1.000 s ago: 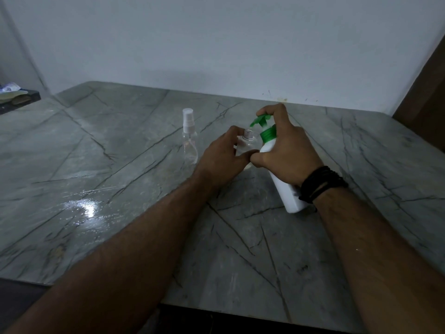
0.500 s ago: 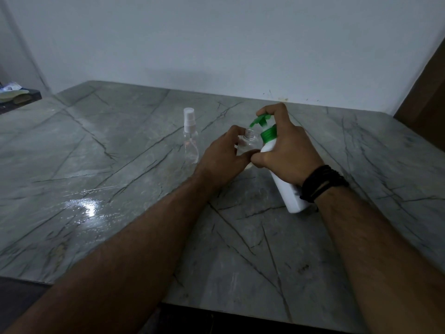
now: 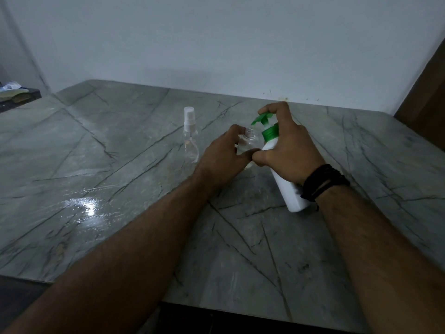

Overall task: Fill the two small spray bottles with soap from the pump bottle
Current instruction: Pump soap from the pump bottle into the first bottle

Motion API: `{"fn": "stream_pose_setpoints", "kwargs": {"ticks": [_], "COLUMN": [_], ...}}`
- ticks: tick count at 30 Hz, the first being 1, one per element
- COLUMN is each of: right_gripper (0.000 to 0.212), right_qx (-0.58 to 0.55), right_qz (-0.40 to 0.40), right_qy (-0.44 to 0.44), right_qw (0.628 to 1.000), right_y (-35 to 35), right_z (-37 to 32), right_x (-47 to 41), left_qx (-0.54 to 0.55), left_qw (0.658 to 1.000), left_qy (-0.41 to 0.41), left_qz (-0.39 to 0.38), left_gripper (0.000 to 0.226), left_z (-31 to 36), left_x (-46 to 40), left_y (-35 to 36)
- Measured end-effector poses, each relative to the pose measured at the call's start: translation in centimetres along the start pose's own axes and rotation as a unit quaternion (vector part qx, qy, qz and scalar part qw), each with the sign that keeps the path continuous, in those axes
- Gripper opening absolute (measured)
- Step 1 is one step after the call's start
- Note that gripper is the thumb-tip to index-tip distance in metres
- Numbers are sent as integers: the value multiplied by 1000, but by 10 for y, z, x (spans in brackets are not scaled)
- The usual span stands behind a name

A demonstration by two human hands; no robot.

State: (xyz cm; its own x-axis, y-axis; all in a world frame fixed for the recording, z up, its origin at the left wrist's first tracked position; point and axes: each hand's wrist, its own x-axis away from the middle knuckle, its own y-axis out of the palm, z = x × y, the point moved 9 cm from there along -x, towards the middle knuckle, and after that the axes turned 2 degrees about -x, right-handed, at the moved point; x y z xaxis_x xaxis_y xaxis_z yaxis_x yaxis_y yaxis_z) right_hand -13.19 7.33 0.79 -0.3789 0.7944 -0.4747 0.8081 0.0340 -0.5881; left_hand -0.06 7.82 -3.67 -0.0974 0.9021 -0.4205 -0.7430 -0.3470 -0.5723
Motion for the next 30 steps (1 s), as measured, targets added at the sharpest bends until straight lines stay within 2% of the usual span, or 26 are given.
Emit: {"fn": "stream_pose_setpoints", "kwargs": {"ticks": [30], "right_gripper": [73], "right_qx": [-3], "right_qz": [-3], "right_qy": [5], "right_qw": [1000], "right_y": [0], "right_z": [-1], "right_x": [0], "left_qx": [3], "left_qw": [1000], "left_qy": [-3], "left_qz": [-2], "left_gripper": [45], "left_z": [0], "left_x": [0], "left_y": [0]}}
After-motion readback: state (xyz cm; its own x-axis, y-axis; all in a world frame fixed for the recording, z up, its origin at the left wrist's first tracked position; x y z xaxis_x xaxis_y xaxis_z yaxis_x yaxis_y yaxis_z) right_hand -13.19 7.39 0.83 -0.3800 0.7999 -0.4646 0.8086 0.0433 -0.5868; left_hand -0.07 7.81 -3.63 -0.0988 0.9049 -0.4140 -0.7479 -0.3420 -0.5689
